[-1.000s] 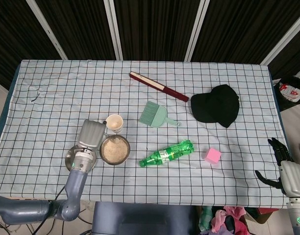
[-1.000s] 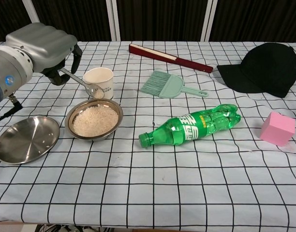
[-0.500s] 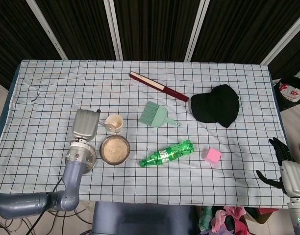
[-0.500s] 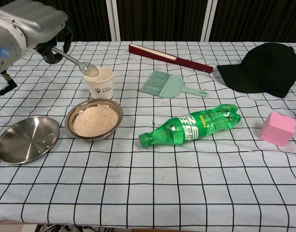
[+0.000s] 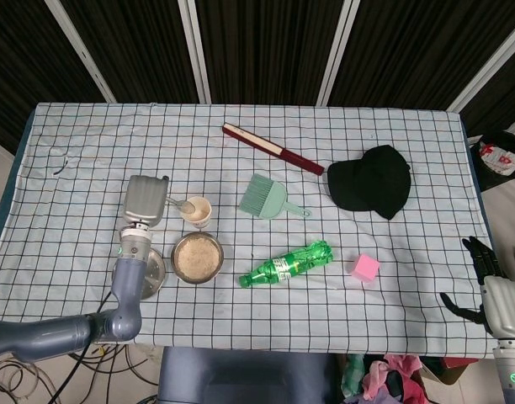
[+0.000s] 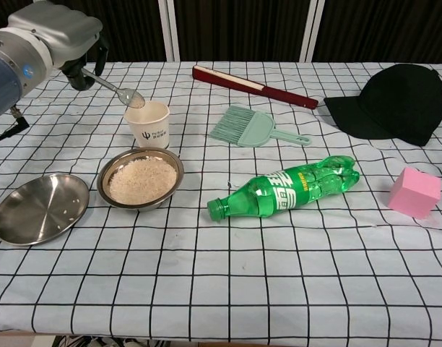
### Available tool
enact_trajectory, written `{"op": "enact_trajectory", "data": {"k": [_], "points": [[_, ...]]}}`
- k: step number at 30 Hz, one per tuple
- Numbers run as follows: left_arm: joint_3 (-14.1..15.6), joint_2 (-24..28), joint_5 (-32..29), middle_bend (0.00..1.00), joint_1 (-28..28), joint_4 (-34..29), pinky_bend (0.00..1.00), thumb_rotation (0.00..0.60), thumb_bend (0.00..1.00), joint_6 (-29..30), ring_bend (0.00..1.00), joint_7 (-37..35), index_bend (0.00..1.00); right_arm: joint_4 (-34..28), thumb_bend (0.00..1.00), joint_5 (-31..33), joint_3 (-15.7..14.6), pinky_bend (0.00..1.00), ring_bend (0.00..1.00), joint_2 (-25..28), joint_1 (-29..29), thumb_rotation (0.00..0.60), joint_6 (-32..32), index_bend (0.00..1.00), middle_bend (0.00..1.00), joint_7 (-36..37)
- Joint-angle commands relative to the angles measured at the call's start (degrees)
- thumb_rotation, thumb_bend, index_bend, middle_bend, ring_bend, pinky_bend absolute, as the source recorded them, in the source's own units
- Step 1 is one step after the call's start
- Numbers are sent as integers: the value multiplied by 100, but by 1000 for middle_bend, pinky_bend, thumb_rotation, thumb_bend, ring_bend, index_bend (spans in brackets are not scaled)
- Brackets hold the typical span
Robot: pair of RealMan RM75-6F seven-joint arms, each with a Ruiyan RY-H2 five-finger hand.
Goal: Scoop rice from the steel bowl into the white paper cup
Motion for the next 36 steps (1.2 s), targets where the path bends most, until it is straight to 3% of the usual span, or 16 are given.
{"op": "enact_trajectory", "data": {"k": [1, 17, 27, 36], "points": [[-17, -124, -45, 1000, -123, 217, 1000, 600, 507, -97, 1000, 23, 763, 0, 200, 8, 3, 207, 0, 3, 1, 600, -6, 0, 0, 6], [250, -17, -4, 1000, -432, 346, 1000, 600, 507, -155, 1000, 812, 763, -10, 200, 37, 23, 207, 0, 27, 1, 600, -28, 0, 0, 82], [671, -132, 323, 1000, -676, 661, 1000, 600, 507, -390, 1000, 1281, 766, -27, 199, 36, 21, 207, 0, 26, -1, 600, -32, 0, 0, 84], [1290, -114, 1336, 1000, -891, 1026, 1000, 600, 507, -642, 1000, 1528, 766, -36, 200, 44, 19, 207, 0, 40, 3, 600, -61, 0, 0, 122]]}}
